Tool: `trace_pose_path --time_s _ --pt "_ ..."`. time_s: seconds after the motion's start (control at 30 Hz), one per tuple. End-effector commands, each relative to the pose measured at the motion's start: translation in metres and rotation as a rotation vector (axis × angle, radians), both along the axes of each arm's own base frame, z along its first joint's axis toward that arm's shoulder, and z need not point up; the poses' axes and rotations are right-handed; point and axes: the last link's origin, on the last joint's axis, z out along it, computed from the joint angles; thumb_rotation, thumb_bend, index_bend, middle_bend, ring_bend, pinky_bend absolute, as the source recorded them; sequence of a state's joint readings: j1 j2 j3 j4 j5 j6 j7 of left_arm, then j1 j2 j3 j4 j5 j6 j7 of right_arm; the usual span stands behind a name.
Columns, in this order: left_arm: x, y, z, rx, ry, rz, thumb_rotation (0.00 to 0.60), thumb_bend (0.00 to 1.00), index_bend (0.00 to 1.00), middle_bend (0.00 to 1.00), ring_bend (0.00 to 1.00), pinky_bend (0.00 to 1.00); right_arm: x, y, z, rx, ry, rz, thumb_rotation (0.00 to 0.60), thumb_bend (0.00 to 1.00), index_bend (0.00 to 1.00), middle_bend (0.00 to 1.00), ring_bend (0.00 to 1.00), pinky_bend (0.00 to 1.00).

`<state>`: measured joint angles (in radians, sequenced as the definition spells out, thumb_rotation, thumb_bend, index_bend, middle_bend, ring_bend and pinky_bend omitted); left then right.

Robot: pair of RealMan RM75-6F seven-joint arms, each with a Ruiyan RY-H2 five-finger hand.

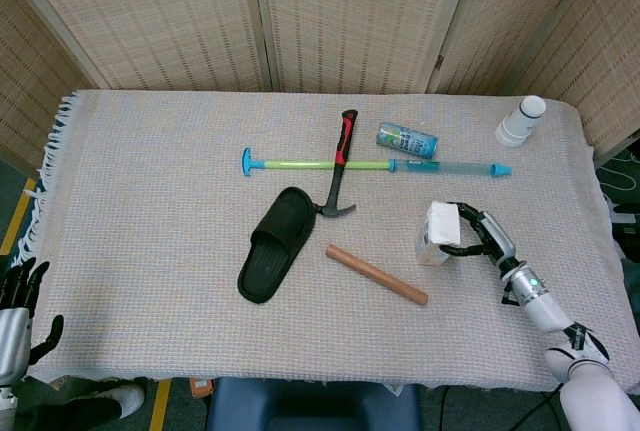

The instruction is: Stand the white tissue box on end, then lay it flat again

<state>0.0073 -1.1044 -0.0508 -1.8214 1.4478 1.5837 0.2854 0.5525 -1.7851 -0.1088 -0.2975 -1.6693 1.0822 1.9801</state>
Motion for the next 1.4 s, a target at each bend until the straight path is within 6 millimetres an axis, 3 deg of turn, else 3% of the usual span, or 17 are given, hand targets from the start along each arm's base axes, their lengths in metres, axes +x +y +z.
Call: trace_pose_path --time_s 0.03,0.13,0.27,0.57,0.83,0.97,1.07,1.2,1.4 --pt "0.0 0.0 0.0 0.0 0.0 0.0 0.6 0.4 0.07 0.0 0.0 0.17 0.001 0.002 0.002 0.031 0.001 0.02 0.6 0.14 0.28 0.39 0.14 0.0" --pt "0.0 0.0 0.0 0.001 0.0 -0.001 0.6 0.4 0.07 0.0 0.0 0.17 0.002 0.003 0.005 0.058 0.001 0.041 0.6 0.14 0.13 0.26 0.05 0.0" --pt "0.001 0.0 0.001 0.003 -0.003 -0.004 0.6 0.4 0.07 0.0 0.0 0.17 0.003 0.003 0.01 0.073 0.004 0.061 0.6 0.13 0.04 0.17 0.0 0.0" --pt "0.0 -0.001 0.001 0.005 -0.002 -0.004 0.6 0.4 0.07 0.0 0.0 0.17 0.001 0.003 0.023 0.068 0.071 0.108 0.6 0.13 0.0 0.0 0.0 0.0" --pt "0.001 -0.001 0.0 0.0 0.001 -0.006 0.6 0.4 0.07 0.0 0.0 0.17 0.013 0.014 0.062 -0.101 0.158 0.253 0.6 0.12 0.0 0.0 0.0 0.0" --pt "0.001 -0.001 -0.001 -0.004 0.003 -0.007 0.6 0.4 0.07 0.0 0.0 0.17 0.032 0.042 0.093 -0.268 0.305 0.34 0.6 0.12 0.0 0.0 0.0 0.0" --pt "0.002 -0.001 -0.001 -0.006 0.003 -0.011 0.6 0.4 0.07 0.0 0.0 0.17 0.066 0.06 0.113 -0.452 0.425 0.29 0.6 0.12 0.0 0.0 0.0 0.0" --pt "0.003 -0.002 -0.003 -0.009 0.005 -0.014 0.6 0.4 0.07 0.0 0.0 0.17 0.098 0.078 0.121 -0.494 0.683 0.256 0.6 0.12 0.0 0.0 0.0 0.0" --pt "0.003 -0.003 -0.002 -0.002 0.006 -0.015 0.6 0.4 0.07 0.0 0.0 0.17 0.115 0.077 0.115 -0.394 0.905 0.211 0.6 0.12 0.0 0.0 0.0 0.0"
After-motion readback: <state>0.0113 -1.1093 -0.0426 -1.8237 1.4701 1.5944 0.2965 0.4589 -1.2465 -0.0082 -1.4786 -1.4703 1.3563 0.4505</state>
